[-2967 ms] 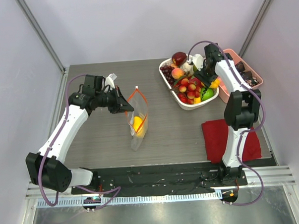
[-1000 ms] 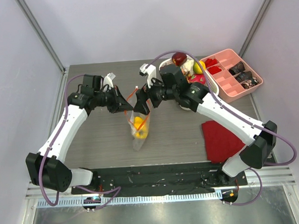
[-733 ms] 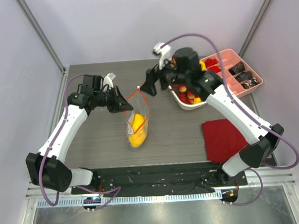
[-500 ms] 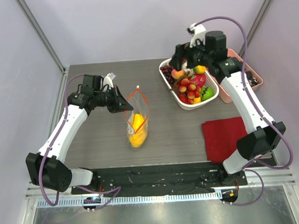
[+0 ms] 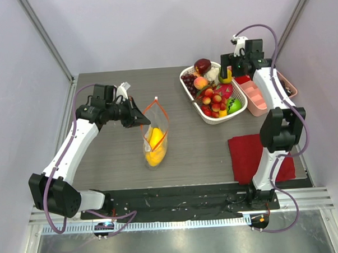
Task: Place the food in the zip-top bag and seal the zipper
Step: Pick up the fake fruit from the bin.
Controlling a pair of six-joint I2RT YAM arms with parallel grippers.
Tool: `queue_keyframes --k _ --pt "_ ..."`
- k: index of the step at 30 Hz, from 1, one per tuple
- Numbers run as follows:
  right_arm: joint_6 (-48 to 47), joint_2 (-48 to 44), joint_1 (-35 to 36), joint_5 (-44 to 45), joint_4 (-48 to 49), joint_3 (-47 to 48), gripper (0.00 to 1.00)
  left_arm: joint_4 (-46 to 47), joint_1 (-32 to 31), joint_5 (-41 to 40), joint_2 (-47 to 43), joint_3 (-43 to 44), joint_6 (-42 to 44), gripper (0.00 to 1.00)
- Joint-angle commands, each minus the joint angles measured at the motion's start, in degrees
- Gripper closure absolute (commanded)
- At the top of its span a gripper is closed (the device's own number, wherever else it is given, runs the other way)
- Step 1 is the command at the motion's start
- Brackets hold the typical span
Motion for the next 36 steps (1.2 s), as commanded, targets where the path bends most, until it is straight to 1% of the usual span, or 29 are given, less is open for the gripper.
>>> queue_keyframes --k 1,7,19,20,23,26,27,29,30,34,36 --pt "-3.8 3.5 0.6 1.6 3.4 5.4 0.00 1.2 0.0 0.7 -1.6 1.0 0.6 1.00" --pt "-4.9 9.9 0.8 0.5 3.9 9.1 0.00 0.9 -0.1 0.5 -1.2 1.2 0.9 1.00" --pt "-7.3 14.8 0.8 1.0 6.7 9.2 0.00 0.9 0.0 0.3 -0.3 1.1 1.3 1.00" --pt "-7.5 15.2 0.7 1.1 6.7 9.3 0.02 0.8 0.0 0.4 -0.2 1.2 1.4 1.00" --pt "-7.8 15.1 0.7 1.2 6.7 9.3 0.09 0.6 0.0 0.2 -0.2 1.2 1.4 1.00" --pt "-8.7 12.6 0.8 1.1 6.7 8.2 0.22 0.3 0.0 -0.1 -0.5 1.3 1.7 1.00" --pt "-8.8 11.8 0.7 1.3 6.6 7.5 0.32 0.2 0.0 -0.1 -0.7 1.4 1.8 1.00" --pt "-9.5 9.3 0.8 1.4 6.7 6.8 0.40 0.2 0.0 -0.2 -0.8 1.2 1.9 1.00" --pt "-9.7 8.2 0.8 1.5 6.6 6.2 0.45 0.2 0.0 -0.1 -1.0 1.3 1.9 1.00" --pt "-10.3 3.7 0.7 0.9 5.6 6.1 0.51 0.2 0.0 -0.1 -1.1 1.5 1.8 1.00" --pt "-9.6 0.7 0.7 -1.9 3.8 7.1 0.54 0.0 0.0 -0.2 -1.2 1.7 1.8 1.00"
